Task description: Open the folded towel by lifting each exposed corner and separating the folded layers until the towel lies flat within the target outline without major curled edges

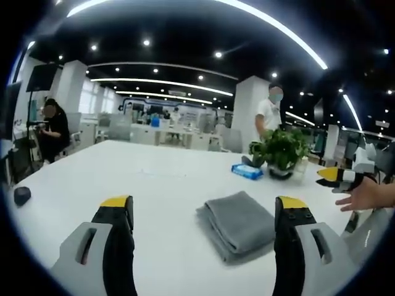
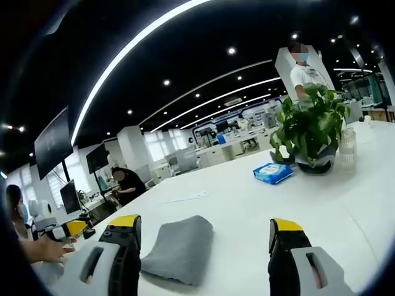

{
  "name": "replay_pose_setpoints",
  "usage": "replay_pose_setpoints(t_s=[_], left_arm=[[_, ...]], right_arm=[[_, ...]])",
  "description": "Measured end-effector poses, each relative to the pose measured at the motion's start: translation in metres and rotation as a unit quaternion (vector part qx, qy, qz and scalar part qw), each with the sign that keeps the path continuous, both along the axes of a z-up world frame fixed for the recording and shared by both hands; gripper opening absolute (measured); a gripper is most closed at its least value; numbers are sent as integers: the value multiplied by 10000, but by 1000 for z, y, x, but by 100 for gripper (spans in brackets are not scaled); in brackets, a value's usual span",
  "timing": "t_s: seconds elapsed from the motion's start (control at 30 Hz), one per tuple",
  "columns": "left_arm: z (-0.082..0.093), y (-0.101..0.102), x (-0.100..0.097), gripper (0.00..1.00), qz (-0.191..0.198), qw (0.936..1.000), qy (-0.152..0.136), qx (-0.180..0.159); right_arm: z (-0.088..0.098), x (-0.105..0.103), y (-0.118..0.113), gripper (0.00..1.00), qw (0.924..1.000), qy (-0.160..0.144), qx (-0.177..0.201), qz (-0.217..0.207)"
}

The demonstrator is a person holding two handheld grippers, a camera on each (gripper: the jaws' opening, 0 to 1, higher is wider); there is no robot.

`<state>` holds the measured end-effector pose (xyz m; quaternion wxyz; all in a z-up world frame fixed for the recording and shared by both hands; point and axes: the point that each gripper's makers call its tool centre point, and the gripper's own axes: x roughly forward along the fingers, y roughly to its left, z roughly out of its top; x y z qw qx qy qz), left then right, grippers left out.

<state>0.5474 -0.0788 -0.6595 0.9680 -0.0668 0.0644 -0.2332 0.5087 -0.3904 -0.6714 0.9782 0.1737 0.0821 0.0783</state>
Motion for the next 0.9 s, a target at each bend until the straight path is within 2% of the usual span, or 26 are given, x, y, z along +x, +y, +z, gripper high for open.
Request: replay_pose_setpoints(t_s=[0.13, 0.2, 0.37, 0.47, 0.57, 0.7, 0.9], left_arm=[[8, -2, -4, 95, -127, 9998, -149, 75], [13, -3, -9, 95, -246, 9985, -357, 337], [17, 9, -14, 94, -95, 9995, -304, 14], [26, 18, -17, 91, 70, 9988, -487, -33], [26, 22, -18, 90, 141, 9985, -526, -108], [30, 27, -20, 85, 312, 9974, -645, 27], [33, 31, -19, 84, 401, 9963, -758, 70]], right_arm=[[0, 0, 0, 86, 10000, -5, 9, 0], [0, 1, -1, 86, 10000, -12, 0, -8], [-2, 2, 2, 86, 10000, 9, -30, 59], [-1, 2, 6, 85, 9999, -1, -107, 120], [-3, 2, 10, 86, 9996, 13, -217, 190], [-2, 3, 15, 86, 9992, -17, -271, 306], [-1, 4, 23, 86, 9982, -44, -361, 468]])
